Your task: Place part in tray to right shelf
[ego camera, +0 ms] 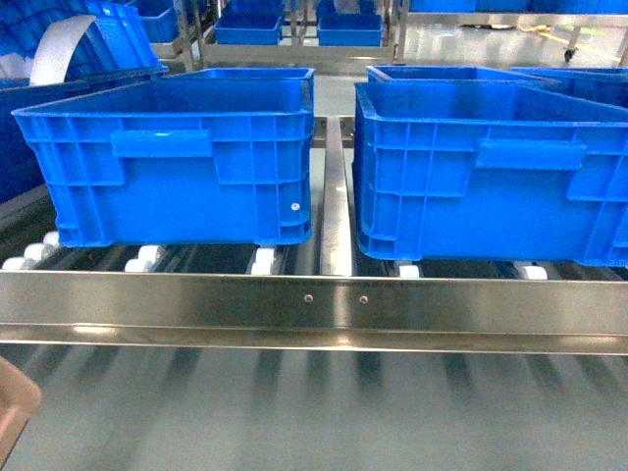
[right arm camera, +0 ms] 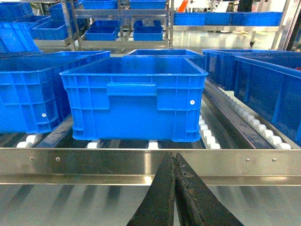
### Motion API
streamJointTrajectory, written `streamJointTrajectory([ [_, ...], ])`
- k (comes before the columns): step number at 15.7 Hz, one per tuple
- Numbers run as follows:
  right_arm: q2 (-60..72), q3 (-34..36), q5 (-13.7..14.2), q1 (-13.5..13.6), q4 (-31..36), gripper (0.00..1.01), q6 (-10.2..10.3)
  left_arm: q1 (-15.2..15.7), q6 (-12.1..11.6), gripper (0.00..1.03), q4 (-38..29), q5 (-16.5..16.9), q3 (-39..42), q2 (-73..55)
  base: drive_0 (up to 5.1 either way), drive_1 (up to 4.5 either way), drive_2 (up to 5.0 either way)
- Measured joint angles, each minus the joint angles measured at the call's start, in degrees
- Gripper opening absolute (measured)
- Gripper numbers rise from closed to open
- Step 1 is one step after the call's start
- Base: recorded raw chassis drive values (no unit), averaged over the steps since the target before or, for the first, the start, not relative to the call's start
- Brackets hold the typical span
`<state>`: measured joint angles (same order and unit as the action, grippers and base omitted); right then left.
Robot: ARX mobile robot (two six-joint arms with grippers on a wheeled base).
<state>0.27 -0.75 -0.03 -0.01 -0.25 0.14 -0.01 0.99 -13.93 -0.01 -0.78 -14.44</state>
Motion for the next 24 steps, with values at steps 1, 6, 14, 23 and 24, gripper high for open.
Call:
streamJointTrajectory([
  [1,0.0,0.0,0.0,0.0,0.0,0.02,0.0,0.0,0.0,0.14,0.9,0.0,0.0,1.0,0.0,0.00,0.0],
  [6,0.0,0.0,0.0,0.0,0.0,0.02,0.0,0.0,0.0,0.14,2.8,0.0,0.0,2.9,0.0,0.00,0.0],
  [14,0.0,0.0,0.0,0.0,0.0,0.02,0.0,0.0,-0.1,0.14,14.1,0.0,-0.1,13.9,0.0,0.00,0.0],
  [23,0.0,0.0,0.0,0.0,0.0,0.71,0.0,0.0,-0.1,0.14,14.5,0.0,-0.1,13.9,0.0,0.00,0.0],
  [24,0.0,0.0,0.0,0.0,0.0,0.80,0.0,0.0,-0.1,0.14,14.5,0.0,-0.1,13.9,0.0,0.00,0.0],
])
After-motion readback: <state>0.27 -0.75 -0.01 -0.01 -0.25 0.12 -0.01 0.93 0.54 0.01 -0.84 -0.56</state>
